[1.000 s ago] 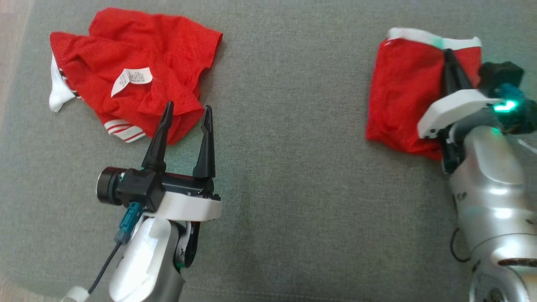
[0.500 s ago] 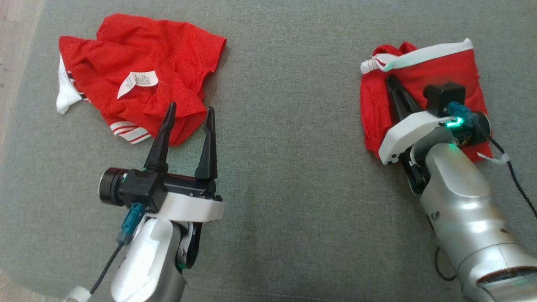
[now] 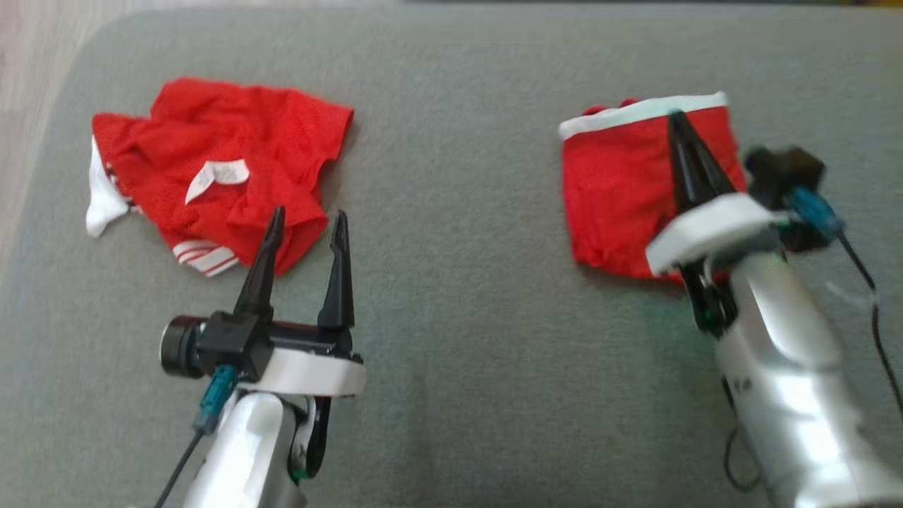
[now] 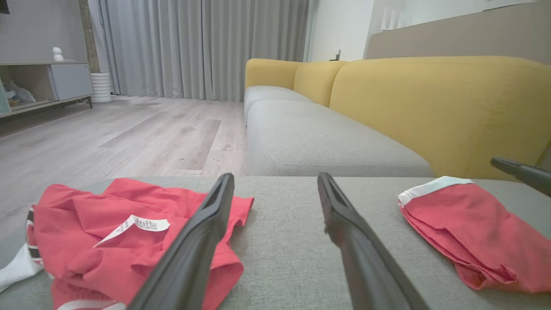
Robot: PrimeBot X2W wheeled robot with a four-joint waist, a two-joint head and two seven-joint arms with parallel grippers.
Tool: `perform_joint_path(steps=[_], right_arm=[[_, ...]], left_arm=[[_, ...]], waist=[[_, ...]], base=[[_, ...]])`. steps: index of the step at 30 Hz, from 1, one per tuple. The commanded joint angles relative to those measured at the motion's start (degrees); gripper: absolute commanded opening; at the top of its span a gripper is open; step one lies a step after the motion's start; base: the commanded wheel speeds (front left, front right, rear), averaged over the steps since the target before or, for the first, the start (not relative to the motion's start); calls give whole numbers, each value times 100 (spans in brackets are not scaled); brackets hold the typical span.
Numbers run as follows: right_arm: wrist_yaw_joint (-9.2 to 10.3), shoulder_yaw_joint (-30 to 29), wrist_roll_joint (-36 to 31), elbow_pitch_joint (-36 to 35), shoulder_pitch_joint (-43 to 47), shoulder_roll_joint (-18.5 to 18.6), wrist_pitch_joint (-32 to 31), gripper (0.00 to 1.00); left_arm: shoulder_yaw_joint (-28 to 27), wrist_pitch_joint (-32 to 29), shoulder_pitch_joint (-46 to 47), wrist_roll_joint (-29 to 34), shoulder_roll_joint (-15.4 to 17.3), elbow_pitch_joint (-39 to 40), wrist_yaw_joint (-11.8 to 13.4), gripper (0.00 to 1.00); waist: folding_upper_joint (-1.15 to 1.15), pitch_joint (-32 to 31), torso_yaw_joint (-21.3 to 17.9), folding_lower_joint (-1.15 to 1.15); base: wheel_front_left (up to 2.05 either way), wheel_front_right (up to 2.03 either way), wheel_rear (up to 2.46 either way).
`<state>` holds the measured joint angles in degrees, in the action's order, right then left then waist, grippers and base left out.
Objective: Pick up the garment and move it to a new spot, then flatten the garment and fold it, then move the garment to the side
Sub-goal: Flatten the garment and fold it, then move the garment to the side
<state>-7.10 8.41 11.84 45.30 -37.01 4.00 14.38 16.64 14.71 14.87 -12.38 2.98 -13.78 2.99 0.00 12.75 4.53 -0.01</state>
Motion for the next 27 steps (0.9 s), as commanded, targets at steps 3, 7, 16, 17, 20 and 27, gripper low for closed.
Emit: perform_joint_path(steps=[3,7,16,17,20,27], right_arm=[[-39,-164,-106,-854,634,-112,61,99],[-39,-288,-222,-1650,1362,-112,61,100],[-39,-339,-367,-2508,2516,-112,62,100],[-39,-325,-341,-2604,2692,-112,62,100],[-39,-316,-304,-2672,2811,-112,62,100],[-39,-380,-326,-2838,2773,-113,-42,100]], left_arm=[[-259,29,-81,29,39,144,31,100],[-329,29,-242,26,35,125,54,100],[-403,29,-591,54,19,85,65,100],[-422,29,-666,78,17,60,65,100],[-439,29,-710,103,15,34,55,100],[-465,29,-629,140,5,59,27,100]], waist=[[0,-386,-304,1],[0,-589,-481,1],[0,-841,-617,1],[0,-868,-627,1],[0,-885,-632,1],[0,-736,-571,1]], base=[[0,0,0],[0,0,0],[0,0,0],[0,0,0],[0,0,0],[0,0,0]])
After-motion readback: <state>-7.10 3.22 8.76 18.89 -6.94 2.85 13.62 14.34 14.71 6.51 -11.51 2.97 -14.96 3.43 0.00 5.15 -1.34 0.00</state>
